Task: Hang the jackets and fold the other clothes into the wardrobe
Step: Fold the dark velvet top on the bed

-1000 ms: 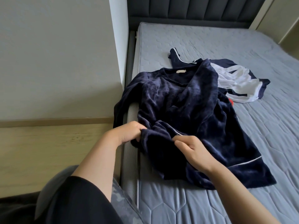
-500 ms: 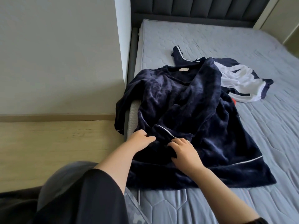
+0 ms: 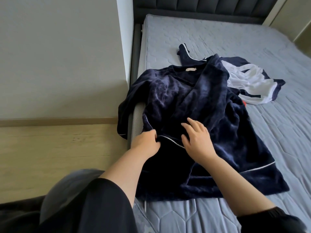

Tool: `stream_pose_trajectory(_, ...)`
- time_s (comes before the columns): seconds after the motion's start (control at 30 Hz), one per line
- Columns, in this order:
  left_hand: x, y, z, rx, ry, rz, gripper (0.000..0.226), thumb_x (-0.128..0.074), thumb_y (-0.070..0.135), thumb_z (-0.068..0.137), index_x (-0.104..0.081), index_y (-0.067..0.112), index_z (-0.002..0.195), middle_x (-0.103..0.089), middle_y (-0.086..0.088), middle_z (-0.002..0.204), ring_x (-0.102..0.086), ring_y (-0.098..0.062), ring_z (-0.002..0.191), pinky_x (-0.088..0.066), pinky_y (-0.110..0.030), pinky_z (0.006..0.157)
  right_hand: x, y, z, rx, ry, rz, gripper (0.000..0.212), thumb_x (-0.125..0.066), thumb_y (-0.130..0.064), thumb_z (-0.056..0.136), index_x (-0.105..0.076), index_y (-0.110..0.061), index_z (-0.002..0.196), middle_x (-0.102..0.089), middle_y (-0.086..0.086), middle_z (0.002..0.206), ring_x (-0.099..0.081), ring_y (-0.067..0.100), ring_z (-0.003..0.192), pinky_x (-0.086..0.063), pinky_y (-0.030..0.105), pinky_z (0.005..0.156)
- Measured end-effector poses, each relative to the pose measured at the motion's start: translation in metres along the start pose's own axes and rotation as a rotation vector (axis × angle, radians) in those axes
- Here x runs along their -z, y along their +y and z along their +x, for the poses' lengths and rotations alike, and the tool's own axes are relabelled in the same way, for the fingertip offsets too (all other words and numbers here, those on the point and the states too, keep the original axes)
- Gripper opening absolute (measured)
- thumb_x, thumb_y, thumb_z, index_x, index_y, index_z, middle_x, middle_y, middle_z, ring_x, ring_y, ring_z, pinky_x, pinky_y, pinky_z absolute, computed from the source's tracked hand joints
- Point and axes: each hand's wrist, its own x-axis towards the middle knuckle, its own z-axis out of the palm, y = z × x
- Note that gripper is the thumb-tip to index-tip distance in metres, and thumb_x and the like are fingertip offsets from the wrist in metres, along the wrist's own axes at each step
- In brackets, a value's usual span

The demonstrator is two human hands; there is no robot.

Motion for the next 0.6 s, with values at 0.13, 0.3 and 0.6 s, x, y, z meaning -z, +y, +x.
stream_pose_trajectory(0.13,-0.002,0.001,0.003,0.161,-0.179,0.119,0.008,-0.048,0.008,0.084,-0.052,0.015,0.086,-0.053,0.000,0.079,-0.051,-0.016,0.065,-0.036,-0.026,0.051,-0.018,0.028,-0.012,-0.062,-0.321,0.051,0.054,-0.041,-0.039,0.100,-0.031,-0.019,0.149,-0.017,0.002,0.160,-0.007,0.017,0.148,-0.006,0.036,0.120)
stream_pose_trajectory(0.3,-0.002,0.013,0.014,0.160,0.044,0.064,0.026,-0.052,0.021,0.088,-0.052,0.018,0.114,-0.053,-0.001,0.104,-0.054,-0.022,0.095,-0.041,-0.031,0.066,-0.013,0.020,-0.012,-0.127,-0.081,0.087,0.049,-0.044,-0.035,0.098,-0.040,-0.015,0.143,-0.023,0.004,0.157,-0.009,0.019,0.146,-0.010,0.038,0.120)
stream_pose_trajectory(0.6,-0.038,-0.008,0.038,0.124,-0.021,0.089,0.060,-0.021,0.043,0.102,0.003,0.024,0.153,0.008,0.003,0.161,-0.001,-0.023,0.147,-0.010,-0.043,0.118,-0.026,-0.015,0.088,-0.355,-0.015,0.026,0.061,-0.034,-0.038,0.100,-0.013,-0.015,0.152,0.000,0.009,0.161,0.004,0.027,0.148,0.001,0.051,0.116)
